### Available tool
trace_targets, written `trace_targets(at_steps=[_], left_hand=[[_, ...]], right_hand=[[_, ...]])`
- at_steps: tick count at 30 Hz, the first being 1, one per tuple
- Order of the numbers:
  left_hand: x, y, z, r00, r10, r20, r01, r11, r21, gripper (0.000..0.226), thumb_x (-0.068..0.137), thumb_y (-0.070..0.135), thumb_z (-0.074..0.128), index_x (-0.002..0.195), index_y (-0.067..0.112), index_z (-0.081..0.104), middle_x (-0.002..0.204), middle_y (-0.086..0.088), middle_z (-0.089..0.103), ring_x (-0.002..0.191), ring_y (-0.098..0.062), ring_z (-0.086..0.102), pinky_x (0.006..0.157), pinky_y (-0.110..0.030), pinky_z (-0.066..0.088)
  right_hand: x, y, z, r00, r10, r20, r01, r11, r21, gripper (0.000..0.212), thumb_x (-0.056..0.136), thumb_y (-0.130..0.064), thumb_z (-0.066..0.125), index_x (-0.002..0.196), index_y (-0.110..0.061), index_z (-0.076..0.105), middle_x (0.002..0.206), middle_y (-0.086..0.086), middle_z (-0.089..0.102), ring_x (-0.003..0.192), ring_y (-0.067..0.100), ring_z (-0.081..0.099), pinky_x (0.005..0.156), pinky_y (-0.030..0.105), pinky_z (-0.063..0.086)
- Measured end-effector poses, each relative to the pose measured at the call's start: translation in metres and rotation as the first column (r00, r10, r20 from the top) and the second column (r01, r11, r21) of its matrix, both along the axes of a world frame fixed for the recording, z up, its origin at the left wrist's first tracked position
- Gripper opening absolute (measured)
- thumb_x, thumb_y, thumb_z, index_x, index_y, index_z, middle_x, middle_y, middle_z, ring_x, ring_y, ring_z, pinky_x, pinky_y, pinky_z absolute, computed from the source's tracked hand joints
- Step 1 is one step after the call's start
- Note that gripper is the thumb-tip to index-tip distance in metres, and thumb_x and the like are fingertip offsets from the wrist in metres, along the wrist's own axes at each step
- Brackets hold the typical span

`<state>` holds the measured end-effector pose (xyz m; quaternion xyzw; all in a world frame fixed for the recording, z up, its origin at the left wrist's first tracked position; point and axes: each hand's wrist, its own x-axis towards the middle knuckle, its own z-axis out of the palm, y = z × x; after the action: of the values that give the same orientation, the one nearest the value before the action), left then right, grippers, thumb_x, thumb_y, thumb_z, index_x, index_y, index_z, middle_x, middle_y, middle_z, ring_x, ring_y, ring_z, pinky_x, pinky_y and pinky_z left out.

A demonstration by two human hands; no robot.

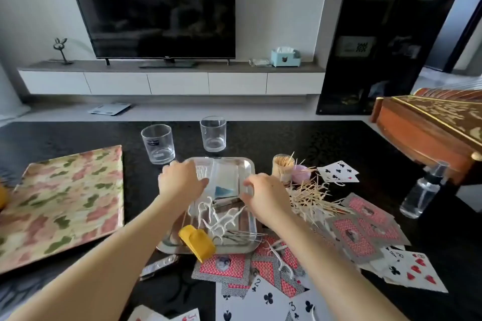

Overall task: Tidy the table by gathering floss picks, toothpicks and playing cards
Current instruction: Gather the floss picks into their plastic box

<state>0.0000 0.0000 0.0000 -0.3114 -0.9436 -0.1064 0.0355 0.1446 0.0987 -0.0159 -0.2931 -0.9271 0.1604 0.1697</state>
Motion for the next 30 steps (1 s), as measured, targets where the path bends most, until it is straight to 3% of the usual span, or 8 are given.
trace_targets(at_steps=[6, 11, 14, 18, 22, 24, 26, 30], left_hand=[[-0.012, -0.002, -0.001, 0.981, -0.099, 0.165, 0.103, 0.995, -0.016, 0.027, 0.086, 0.03, 0.065, 0.103, 0.009, 0.068, 0.101, -0.008, 0.068, 0.089, -0.025, 0.064, 0.08, -0.034, 0.054], [-0.01, -0.017, 0.012, 0.983, -0.185, 0.024, 0.18, 0.975, 0.134, 0.02, 0.086, 0.025, 0.066, 0.103, 0.015, 0.071, 0.108, -0.009, 0.066, 0.091, -0.025, 0.062, 0.078, -0.028, 0.046], [0.01, -0.028, 0.028, 0.968, -0.238, -0.078, 0.249, 0.952, 0.178, 0.023, 0.085, 0.031, 0.066, 0.103, 0.019, 0.072, 0.106, -0.007, 0.063, 0.091, -0.025, 0.061, 0.077, -0.028, 0.045], [0.052, -0.056, 0.047, 0.953, -0.253, -0.165, 0.288, 0.927, 0.242, 0.024, 0.085, 0.035, 0.065, 0.103, 0.021, 0.072, 0.1, -0.005, 0.059, 0.093, -0.023, 0.057, 0.072, -0.024, 0.036], [0.098, -0.088, 0.063, 0.951, -0.253, -0.18, 0.3, 0.899, 0.32, 0.025, 0.085, 0.036, 0.064, 0.103, 0.019, 0.072, 0.097, -0.005, 0.055, 0.09, -0.023, 0.055, 0.07, -0.024, 0.035], [0.121, -0.103, 0.064, 0.952, -0.251, -0.175, 0.299, 0.885, 0.357, 0.024, 0.085, 0.035, 0.065, 0.102, 0.019, 0.073, 0.094, -0.003, 0.052, 0.085, -0.02, 0.054, 0.068, -0.022, 0.035], [0.146, -0.12, 0.06, 0.953, -0.262, -0.151, 0.301, 0.876, 0.378, 0.023, 0.086, 0.037, 0.064, 0.098, 0.02, 0.074, 0.086, 0.002, 0.045, 0.077, -0.017, 0.051, 0.065, -0.022, 0.037], [0.186, -0.147, 0.036, 0.94, -0.336, -0.067, 0.335, 0.859, 0.388, 0.027, 0.086, 0.042, 0.061, 0.094, 0.02, 0.073, 0.082, 0.007, 0.044, 0.07, -0.011, 0.049, 0.063, -0.018, 0.036]], right_hand=[[-0.018, -0.005, -0.012, 1.0, 0.023, -0.005, -0.022, 0.999, 0.025, 0.028, 0.091, -0.02, 0.056, 0.119, -0.019, 0.061, 0.116, 0.001, 0.063, 0.107, 0.02, 0.053, 0.083, 0.03, 0.046], [-0.016, -0.017, 0.0, 0.996, -0.041, -0.084, 0.04, 0.999, -0.007, 0.029, 0.092, -0.029, 0.053, 0.118, -0.018, 0.061, 0.112, 0.001, 0.067, 0.103, 0.021, 0.058, 0.078, 0.03, 0.047], [-0.009, -0.032, 0.021, 0.972, -0.14, -0.19, 0.09, 0.963, -0.253, 0.043, 0.094, -0.043, 0.047, 0.125, -0.014, 0.055, 0.106, 0.006, 0.068, 0.091, 0.023, 0.066, 0.073, 0.032, 0.051], [0.009, -0.058, 0.052, 0.906, -0.298, -0.3, -0.014, 0.69, -0.724, 0.063, 0.088, -0.054, 0.053, 0.137, -0.017, 0.039, 0.1, 0.004, 0.063, 0.083, 0.024, 0.07, 0.077, 0.043, 0.058], [0.038, -0.086, 0.066, 0.925, -0.218, -0.312, 0.012, 0.836, -0.548, 0.06, 0.082, -0.052, 0.06, 0.132, -0.022, 0.049, 0.117, 0.002, 0.063, 0.098, 0.024, 0.066, 0.085, 0.044, 0.054], [0.057, -0.098, 0.065, 0.922, -0.199, -0.331, 0.038, 0.9, -0.434, 0.017, 0.087, -0.033, 0.059, 0.1, -0.026, 0.066, 0.09, -0.003, 0.066, 0.078, 0.017, 0.065, 0.067, 0.03, 0.051], [0.078, -0.115, 0.064, 0.913, -0.208, -0.352, 0.088, 0.941, -0.326, 0.034, 0.085, -0.013, 0.053, 0.053, -0.025, 0.046, 0.049, -0.01, 0.044, 0.048, 0.003, 0.04, 0.047, 0.019, 0.027], [0.114, -0.137, 0.048, 0.926, -0.205, -0.316, 0.139, 0.966, -0.217, 0.042, 0.085, -0.003, 0.052, 0.047, -0.018, 0.04, 0.039, -0.008, 0.029, 0.037, 0.005, 0.025, 0.038, 0.015, 0.02]])
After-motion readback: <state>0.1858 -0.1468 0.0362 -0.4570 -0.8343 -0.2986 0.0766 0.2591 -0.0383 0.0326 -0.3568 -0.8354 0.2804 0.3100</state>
